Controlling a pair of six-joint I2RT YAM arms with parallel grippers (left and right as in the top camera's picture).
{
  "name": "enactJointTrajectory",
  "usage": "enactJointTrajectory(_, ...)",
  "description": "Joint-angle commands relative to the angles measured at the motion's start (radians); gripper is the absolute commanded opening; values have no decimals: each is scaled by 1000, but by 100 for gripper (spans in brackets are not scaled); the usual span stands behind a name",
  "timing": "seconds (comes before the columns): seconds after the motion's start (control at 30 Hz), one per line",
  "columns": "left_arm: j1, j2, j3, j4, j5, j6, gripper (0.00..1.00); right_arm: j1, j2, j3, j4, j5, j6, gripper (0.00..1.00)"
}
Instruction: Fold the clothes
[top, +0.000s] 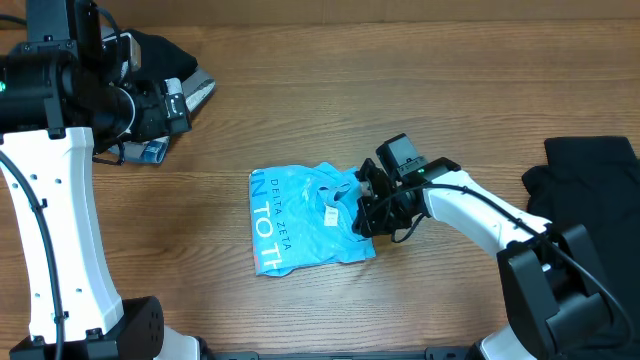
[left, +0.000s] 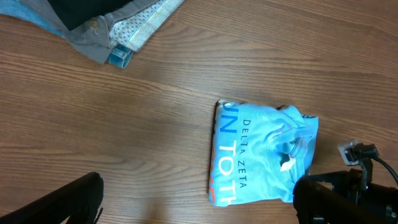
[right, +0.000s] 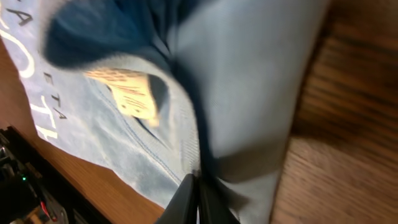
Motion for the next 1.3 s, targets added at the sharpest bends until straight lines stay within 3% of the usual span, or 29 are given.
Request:
enactJointTrajectory(0.0,4,3,6,-3,11,23,100,-21,-64,40,-23,-5,-1,4)
enactJointTrajectory(0.3,4,3,6,-1,11,23,100,-29,-105,51,-146,151,57,4)
enactJointTrajectory(0.77,4,3,6,-1,11,23,100,-29,-105,45,-253,154,76,4)
enactJointTrajectory(0.8,4,3,6,-1,11,23,100,-29,-105,45,-250,156,76,9)
enactJointTrajectory(0.83,4,3,6,-1,11,23,100,-29,-105,45,-249,167,76,21)
enactJointTrajectory(0.87,4,3,6,-1,11,23,100,-30,-105,45,-248,178,76,22)
enactJointTrajectory(0.97,4,3,6,-2,11,23,100,-53,-106,59,-229,182,80,13)
enactJointTrajectory(1.2,4,3,5,-2,11,26,100,-69,-136,177,-109,-3,71,13)
enactJointTrajectory(1.27,4,3,-2,4,11,26,100,-55,-135,183,-19,-85,71,18)
